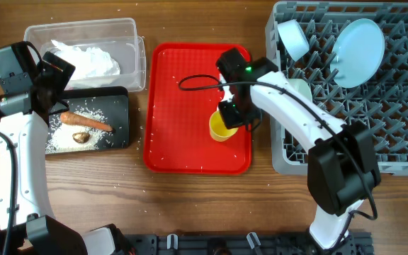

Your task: Sort waste into correct bins and load items into the dishwasher rack

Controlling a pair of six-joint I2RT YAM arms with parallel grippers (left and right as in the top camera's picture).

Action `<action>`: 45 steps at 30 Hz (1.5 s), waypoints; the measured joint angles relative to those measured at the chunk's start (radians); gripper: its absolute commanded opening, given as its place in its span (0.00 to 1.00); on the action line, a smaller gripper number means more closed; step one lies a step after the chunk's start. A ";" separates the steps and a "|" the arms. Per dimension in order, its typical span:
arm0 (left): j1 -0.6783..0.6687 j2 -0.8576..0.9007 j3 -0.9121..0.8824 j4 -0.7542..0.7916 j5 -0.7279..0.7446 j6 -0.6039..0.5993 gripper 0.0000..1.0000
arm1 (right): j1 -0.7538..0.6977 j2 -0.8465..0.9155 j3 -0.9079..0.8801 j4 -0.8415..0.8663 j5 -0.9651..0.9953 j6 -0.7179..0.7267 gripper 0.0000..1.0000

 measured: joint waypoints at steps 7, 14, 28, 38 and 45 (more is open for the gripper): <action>0.000 0.000 0.000 0.000 0.000 0.000 1.00 | 0.106 0.000 0.000 0.127 -0.036 0.049 0.04; 0.000 0.000 0.000 0.000 0.000 0.000 1.00 | 0.122 0.000 0.000 0.192 0.027 0.072 0.39; 0.000 0.000 0.000 -0.015 0.000 0.000 1.00 | 0.107 0.001 0.119 0.083 -0.018 0.060 0.54; 0.000 0.000 0.000 -0.019 0.003 0.000 1.00 | -0.080 0.062 0.341 0.112 -0.074 0.170 0.52; 0.000 0.000 0.000 -0.019 0.003 -0.003 1.00 | -0.067 0.327 0.341 0.126 -0.034 0.206 0.50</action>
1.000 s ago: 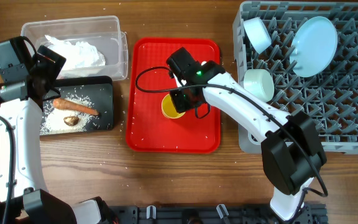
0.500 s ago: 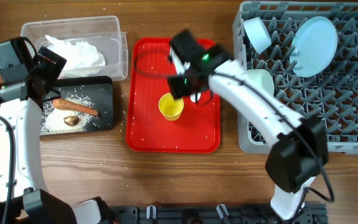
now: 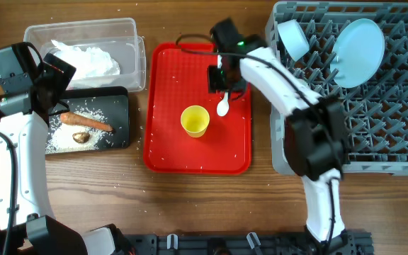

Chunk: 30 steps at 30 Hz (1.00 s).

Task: Sort waste into correct bins and load items into the dishwasher rack
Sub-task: 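Grasp the white spoon on the red tray with the right gripper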

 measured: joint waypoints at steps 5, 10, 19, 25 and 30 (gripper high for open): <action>0.000 0.000 0.000 -0.001 0.000 0.000 1.00 | 0.000 0.007 0.000 -0.008 0.040 0.003 0.51; 0.000 0.000 0.000 -0.001 0.000 0.000 1.00 | 0.000 0.024 0.000 -0.008 0.100 -0.001 0.50; 0.000 0.000 0.000 -0.001 0.000 0.000 1.00 | -0.001 0.050 0.000 -0.024 0.165 -0.026 0.04; 0.000 0.000 0.000 -0.001 0.000 0.000 1.00 | -0.002 0.050 0.000 -0.048 0.164 -0.036 0.04; 0.000 0.000 0.000 -0.001 0.000 0.000 1.00 | -0.002 0.050 0.003 -0.082 0.164 -0.039 0.04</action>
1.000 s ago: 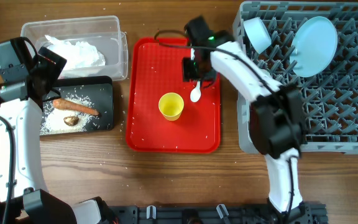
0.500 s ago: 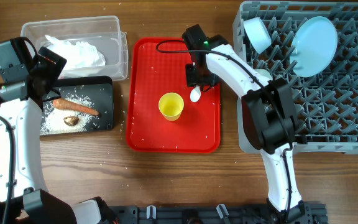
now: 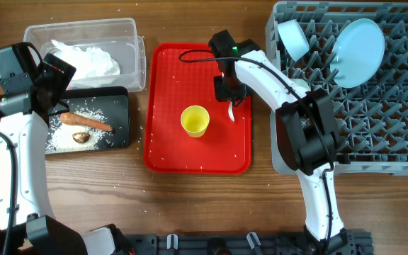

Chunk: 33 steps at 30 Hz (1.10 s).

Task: Sort waste into correct bins and load items into the dishwasher rack
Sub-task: 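Grasp the white spoon on the red tray with the right gripper, then carry the white spoon right and lay it in the rack, then reach the left gripper to the yellow cup and grasp it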

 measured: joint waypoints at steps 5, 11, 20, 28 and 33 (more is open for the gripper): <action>0.000 0.000 0.000 0.000 0.000 0.000 1.00 | 0.000 -0.111 -0.001 -0.086 0.000 -0.041 0.04; 0.000 0.000 0.000 -0.002 0.000 0.000 1.00 | -0.047 -0.425 0.002 -0.281 0.085 -0.056 0.04; 0.000 0.000 0.000 -0.016 0.000 0.000 1.00 | -0.410 -0.472 -0.059 -0.382 0.198 -0.111 0.36; -0.032 0.000 0.001 -0.076 0.090 0.090 1.00 | -0.505 -0.471 -0.097 -0.347 0.100 -0.238 0.67; -0.168 0.000 0.001 -0.073 0.203 0.240 0.99 | -0.504 -0.471 -0.097 -0.339 0.052 -0.251 0.66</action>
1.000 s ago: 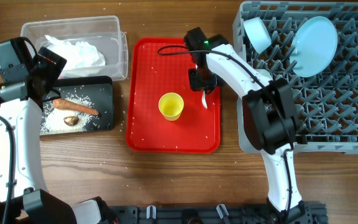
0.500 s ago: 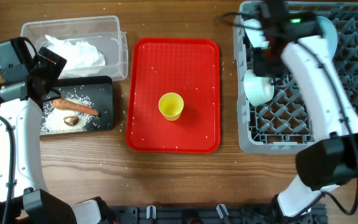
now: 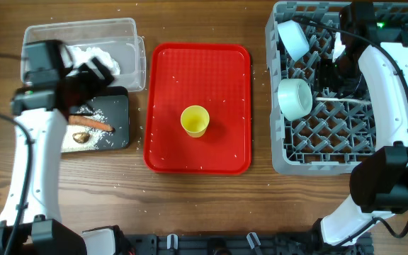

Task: Sort waste into correct bins and load items into the dishwasher rack
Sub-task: 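Reach the left gripper to the yellow cup and grasp it, then lift the yellow cup with the left gripper and pass it to the right gripper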

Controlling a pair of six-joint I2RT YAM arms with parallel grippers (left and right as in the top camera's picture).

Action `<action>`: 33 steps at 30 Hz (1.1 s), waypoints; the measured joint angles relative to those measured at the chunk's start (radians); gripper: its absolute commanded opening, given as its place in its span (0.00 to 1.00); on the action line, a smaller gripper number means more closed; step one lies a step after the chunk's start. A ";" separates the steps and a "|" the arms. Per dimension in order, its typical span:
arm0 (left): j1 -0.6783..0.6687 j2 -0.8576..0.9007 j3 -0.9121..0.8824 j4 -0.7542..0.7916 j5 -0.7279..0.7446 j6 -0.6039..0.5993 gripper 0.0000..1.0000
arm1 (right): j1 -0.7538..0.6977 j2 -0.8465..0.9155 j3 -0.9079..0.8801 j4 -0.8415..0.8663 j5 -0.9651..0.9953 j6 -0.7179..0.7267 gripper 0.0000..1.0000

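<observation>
A yellow cup [image 3: 195,120] stands upright in the middle of the red tray [image 3: 168,71]. My right gripper [image 3: 329,79] hangs over the upper middle of the grey dishwasher rack [image 3: 282,152], shut on a white spoon [image 3: 347,100] that shows as a thin pale strip across the tines. My left gripper [image 3: 96,69] hovers at the seam between the clear bin [image 3: 83,32] and the black tray [image 3: 122,120]; its jaws are too dark to read. On the black tray lie a carrot [image 3: 94,125], a brown scrap [image 3: 81,137] and scattered rice.
In the rack sit a white bowl [image 3: 292,37] at the back left and a white cup [image 3: 295,98] on its side; my right arm covers the back right part. White crumpled paper [image 3: 101,58] fills the clear bin. Rice grains dot the table and red tray.
My right gripper went with the spoon from the red tray's right side to above the rack. My left arm shifted right, from the table's left edge to over the bin and black tray.
My right gripper was first at the yellow cup near the tray's right edge. Then the cup stood at mid-tray and the gripper was at the spoon further back. It held the spoon over the tray, and now over the rack. The left arm stayed still until now.
</observation>
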 measured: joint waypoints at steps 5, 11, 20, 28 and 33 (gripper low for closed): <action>-0.241 0.000 0.000 0.015 0.047 0.126 0.96 | 0.000 0.000 0.000 0.020 -0.074 -0.008 0.66; -0.423 0.073 0.001 0.033 0.043 0.204 0.93 | 0.000 0.000 0.000 0.029 -0.123 -0.011 0.65; -0.542 0.283 0.002 0.018 0.029 0.239 0.61 | 0.000 0.000 0.000 0.029 -0.138 -0.011 0.65; -0.550 0.301 0.002 -0.013 -0.016 0.244 0.04 | 0.000 0.000 0.000 0.029 -0.140 -0.011 0.65; -0.546 0.294 0.014 -0.042 -0.042 0.239 0.04 | 0.000 0.000 0.000 0.029 -0.156 -0.005 0.53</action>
